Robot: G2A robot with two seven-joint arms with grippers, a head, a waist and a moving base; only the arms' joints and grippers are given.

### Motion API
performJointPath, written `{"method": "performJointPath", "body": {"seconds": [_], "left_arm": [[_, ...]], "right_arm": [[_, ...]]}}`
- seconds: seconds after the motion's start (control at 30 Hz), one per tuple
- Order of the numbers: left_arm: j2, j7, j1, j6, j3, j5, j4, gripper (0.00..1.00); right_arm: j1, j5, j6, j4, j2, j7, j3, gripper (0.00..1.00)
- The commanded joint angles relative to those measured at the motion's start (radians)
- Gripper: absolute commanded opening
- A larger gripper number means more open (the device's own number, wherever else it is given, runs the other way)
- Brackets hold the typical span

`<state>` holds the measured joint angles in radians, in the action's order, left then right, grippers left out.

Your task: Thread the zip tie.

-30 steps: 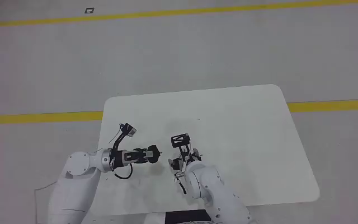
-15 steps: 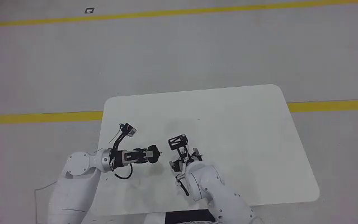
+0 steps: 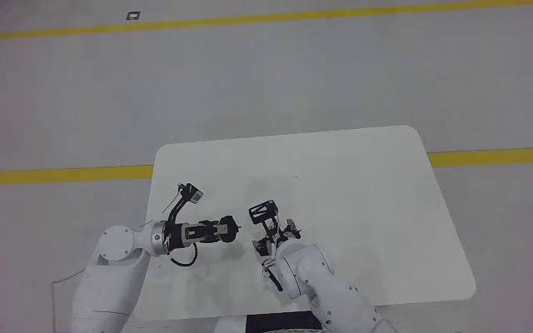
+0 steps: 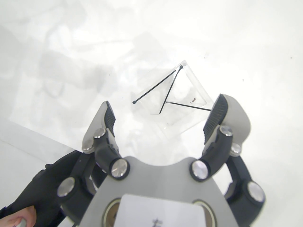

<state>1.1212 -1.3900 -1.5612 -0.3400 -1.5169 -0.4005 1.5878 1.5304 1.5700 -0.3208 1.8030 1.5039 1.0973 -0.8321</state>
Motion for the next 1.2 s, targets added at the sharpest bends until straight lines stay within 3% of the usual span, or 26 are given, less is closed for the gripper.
{"method": "performJointPath", "body": {"seconds": [0.0,0.1,0.13,0.17,0.2,0.23,0.47,0.8,1.17], "left_arm": [[0.0,0.0,0.0,0.0,0.0,0.0,0.0,0.0],[0.0,0.0,0.0,0.0,0.0,0.0,0.0,0.0],[0.0,0.0,0.0,0.0,0.0,0.0,0.0,0.0],[0.0,0.0,0.0,0.0,0.0,0.0,0.0,0.0],[0.0,0.0,0.0,0.0,0.0,0.0,0.0,0.0],[0.0,0.0,0.0,0.0,0.0,0.0,0.0,0.0],[0.0,0.0,0.0,0.0,0.0,0.0,0.0,0.0],[0.0,0.0,0.0,0.0,0.0,0.0,0.0,0.0],[0.0,0.0,0.0,0.0,0.0,0.0,0.0,0.0]], "right_arm": [[-0.012,0.0,-0.002,-0.003,-0.005,0.008,0.011,1.0],[-0.033,0.0,-0.018,-0.008,-0.014,0.019,0.036,1.0],[-0.039,0.0,-0.019,-0.01,-0.017,0.022,0.043,0.95],[-0.046,0.0,-0.019,-0.012,-0.02,0.028,0.051,0.66],[-0.05,0.0,-0.019,-0.011,-0.023,0.033,0.056,0.51],[-0.053,0.0,-0.019,-0.01,-0.025,0.036,0.059,0.47],[-0.062,0.0,-0.019,0.0,-0.035,0.065,0.074,0.36],[-0.077,0.0,-0.019,-0.022,-0.037,0.092,0.079,0.31],[-0.116,-0.007,-0.019,-0.128,0.002,0.109,0.062,0.24]]}}
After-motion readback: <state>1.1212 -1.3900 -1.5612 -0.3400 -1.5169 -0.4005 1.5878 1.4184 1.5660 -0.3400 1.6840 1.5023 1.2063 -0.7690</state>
